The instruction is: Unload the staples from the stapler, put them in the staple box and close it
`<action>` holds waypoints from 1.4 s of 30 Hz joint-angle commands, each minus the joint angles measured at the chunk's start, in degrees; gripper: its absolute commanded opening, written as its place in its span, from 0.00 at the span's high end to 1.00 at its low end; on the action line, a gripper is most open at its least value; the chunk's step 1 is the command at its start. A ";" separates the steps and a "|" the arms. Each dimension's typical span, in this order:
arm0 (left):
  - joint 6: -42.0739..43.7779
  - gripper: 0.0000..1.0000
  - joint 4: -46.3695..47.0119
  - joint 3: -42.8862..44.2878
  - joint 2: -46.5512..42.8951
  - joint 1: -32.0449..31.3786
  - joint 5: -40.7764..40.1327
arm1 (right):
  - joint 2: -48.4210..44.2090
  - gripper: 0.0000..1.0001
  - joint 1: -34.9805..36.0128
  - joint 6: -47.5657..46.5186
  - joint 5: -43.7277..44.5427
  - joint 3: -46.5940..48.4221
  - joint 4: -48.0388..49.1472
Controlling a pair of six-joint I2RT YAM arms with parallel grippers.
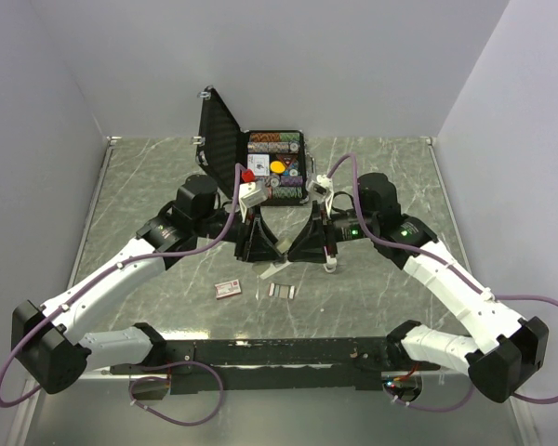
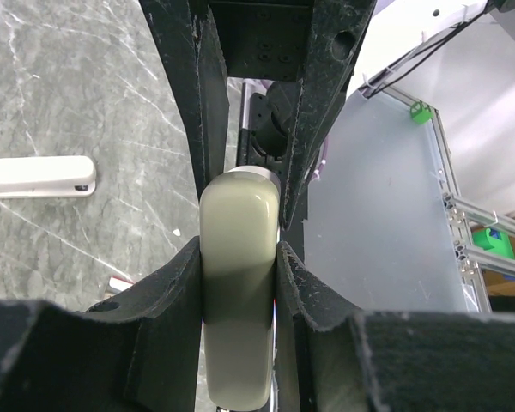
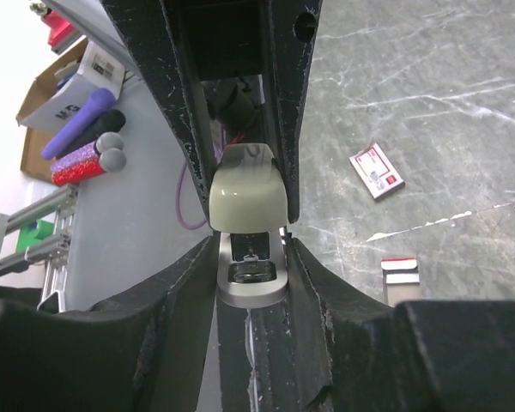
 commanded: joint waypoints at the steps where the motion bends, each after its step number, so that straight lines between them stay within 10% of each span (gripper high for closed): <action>1: -0.56 0.99 3.03 0.32 -0.98 0.14 3.15 | -0.39 0.57 0.79 -0.33 -1.72 1.42 3.84; 8: -0.21 0.99 2.68 0.67 -0.27 0.14 4.65 | 0.14 0.65 1.23 -0.68 -1.81 2.65 3.22; 13: -0.91 0.99 3.46 0.50 -0.88 0.14 3.42 | -0.73 1.00 1.94 -1.12 -0.59 1.69 2.61; 42: -21.13 1.00 36.95 -10.13 -12.31 2.16 -23.64 | -10.41 1.00 6.77 11.97 2.67 -16.51 21.83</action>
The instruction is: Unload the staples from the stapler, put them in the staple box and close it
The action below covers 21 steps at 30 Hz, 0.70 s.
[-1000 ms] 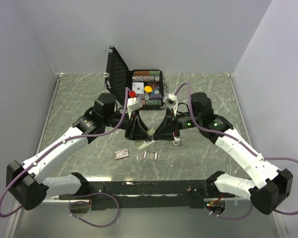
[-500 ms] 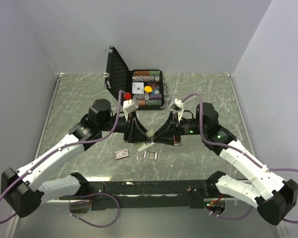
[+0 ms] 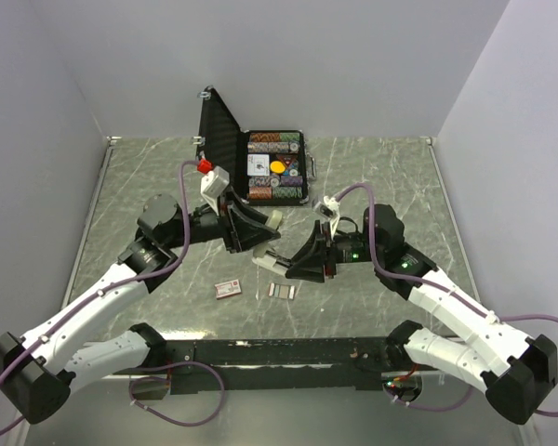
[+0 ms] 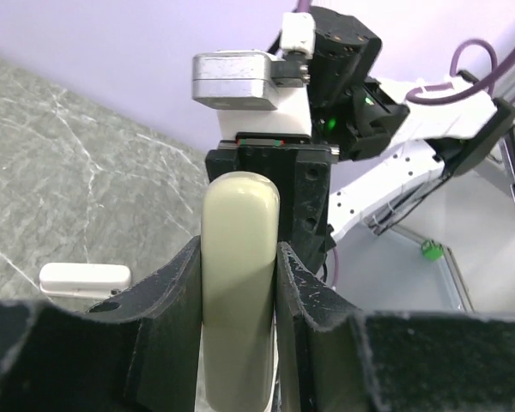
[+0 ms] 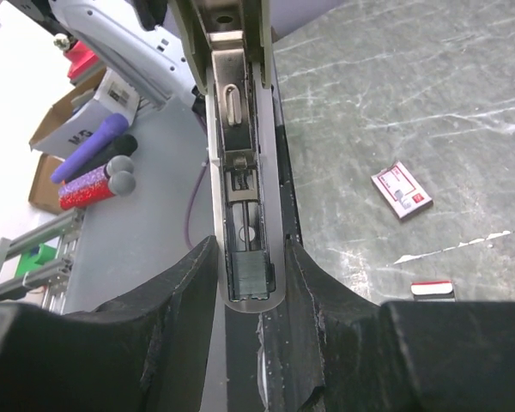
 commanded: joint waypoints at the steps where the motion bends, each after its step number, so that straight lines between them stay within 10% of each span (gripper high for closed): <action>1: -3.03 0.99 10.55 -1.15 -1.73 0.93 -12.87 | 0.02 1.00 1.74 0.37 -2.10 -0.25 2.84; 8: -6.02 0.99 17.67 -4.94 -2.62 0.93 -23.70 | 4.85 1.00 2.80 3.01 -0.96 0.19 7.85; 21: -3.39 0.99 15.22 -8.10 -3.14 0.93 -18.69 | 11.36 1.00 2.98 -5.86 5.63 7.92 -2.95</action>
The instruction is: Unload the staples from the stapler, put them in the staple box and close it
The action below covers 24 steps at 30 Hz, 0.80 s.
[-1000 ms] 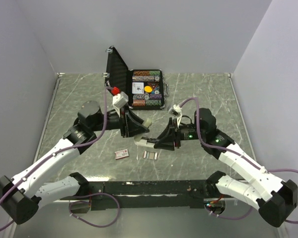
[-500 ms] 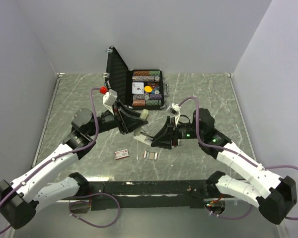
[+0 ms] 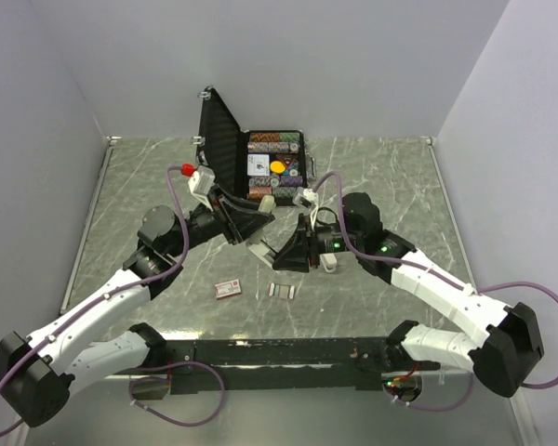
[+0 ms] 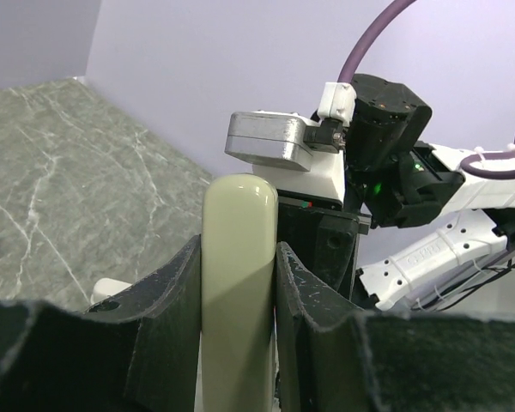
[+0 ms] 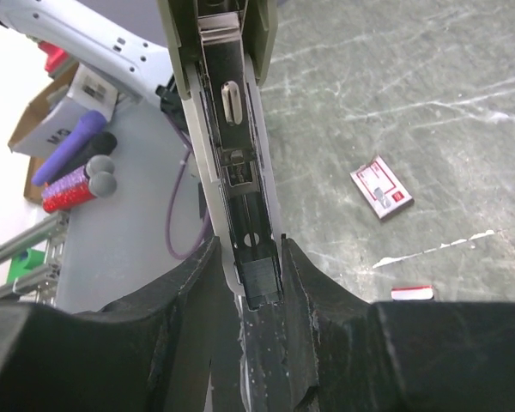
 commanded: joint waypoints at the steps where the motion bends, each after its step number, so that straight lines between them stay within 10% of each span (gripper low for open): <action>1: 1.64 0.99 4.31 -0.99 -2.64 0.32 -3.48 | 1.17 1.00 1.14 -4.69 2.92 3.77 -4.64; 24: -0.38 0.99 5.01 -4.51 1.75 0.32 -3.21 | 11.55 0.80 1.05 -6.45 5.04 7.64 6.33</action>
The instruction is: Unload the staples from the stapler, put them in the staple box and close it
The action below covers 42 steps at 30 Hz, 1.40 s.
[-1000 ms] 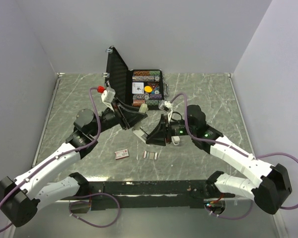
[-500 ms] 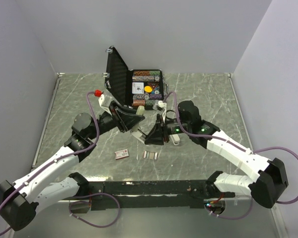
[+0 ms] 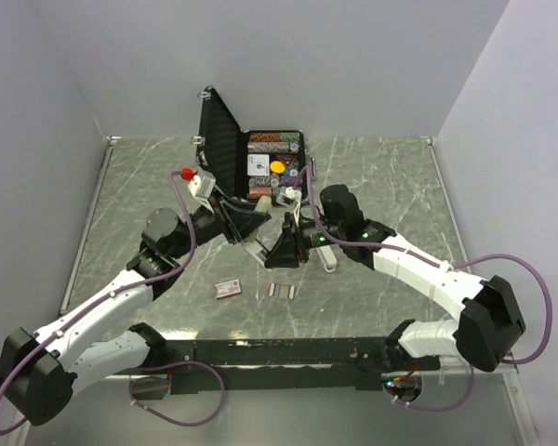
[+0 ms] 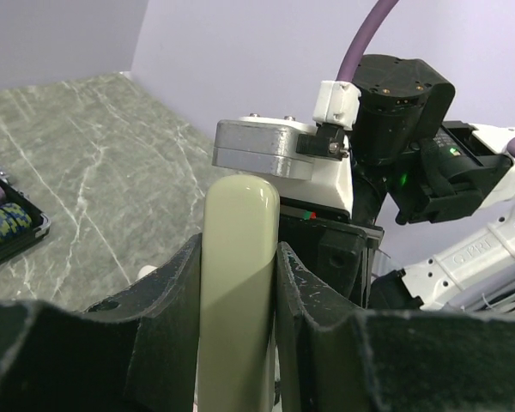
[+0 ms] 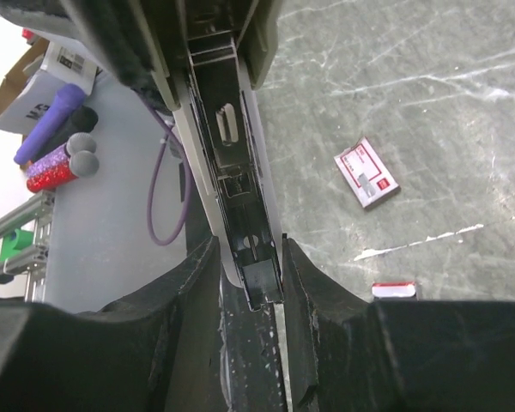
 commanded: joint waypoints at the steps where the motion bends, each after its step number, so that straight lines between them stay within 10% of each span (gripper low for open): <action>1: -4.05 0.99 3.15 -0.84 1.23 -0.97 -1.44 | 1.93 0.79 0.24 -0.37 5.52 1.87 11.61; 42: -7.66 0.99 -3.43 0.65 18.27 -1.32 -22.53 | 28.12 0.51 -4.68 11.32 17.12 5.21 38.86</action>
